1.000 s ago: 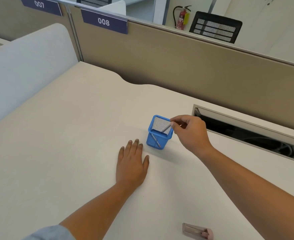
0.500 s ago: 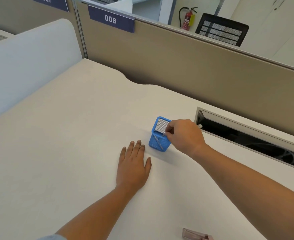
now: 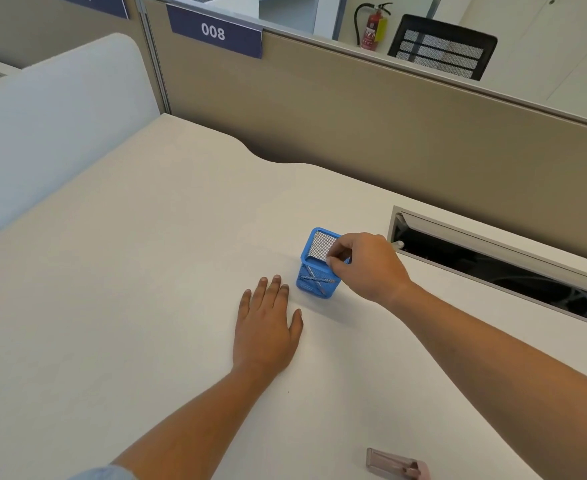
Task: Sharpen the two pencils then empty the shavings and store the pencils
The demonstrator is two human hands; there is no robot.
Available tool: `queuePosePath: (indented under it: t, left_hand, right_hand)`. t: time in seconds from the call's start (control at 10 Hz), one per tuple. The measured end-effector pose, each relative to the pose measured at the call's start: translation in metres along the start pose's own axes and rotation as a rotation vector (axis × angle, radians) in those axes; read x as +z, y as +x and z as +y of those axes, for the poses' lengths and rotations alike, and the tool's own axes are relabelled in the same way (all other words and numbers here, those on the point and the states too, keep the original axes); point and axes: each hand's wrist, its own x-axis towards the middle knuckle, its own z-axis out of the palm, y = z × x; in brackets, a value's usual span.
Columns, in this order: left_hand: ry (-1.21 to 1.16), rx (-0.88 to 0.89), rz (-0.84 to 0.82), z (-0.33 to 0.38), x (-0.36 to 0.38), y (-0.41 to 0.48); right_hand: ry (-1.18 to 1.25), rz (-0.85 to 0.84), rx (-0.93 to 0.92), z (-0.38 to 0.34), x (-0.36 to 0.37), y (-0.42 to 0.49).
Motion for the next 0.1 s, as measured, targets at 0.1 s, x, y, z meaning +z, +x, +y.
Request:
queuePosePath:
  t: [0.1]
  left_hand:
    - [0.000, 0.004, -0.003, -0.0006, 0.0011, -0.0003]
  right_hand:
    - [0.287, 0.159, 0.040, 0.0034, 0.0047, -0.0103]
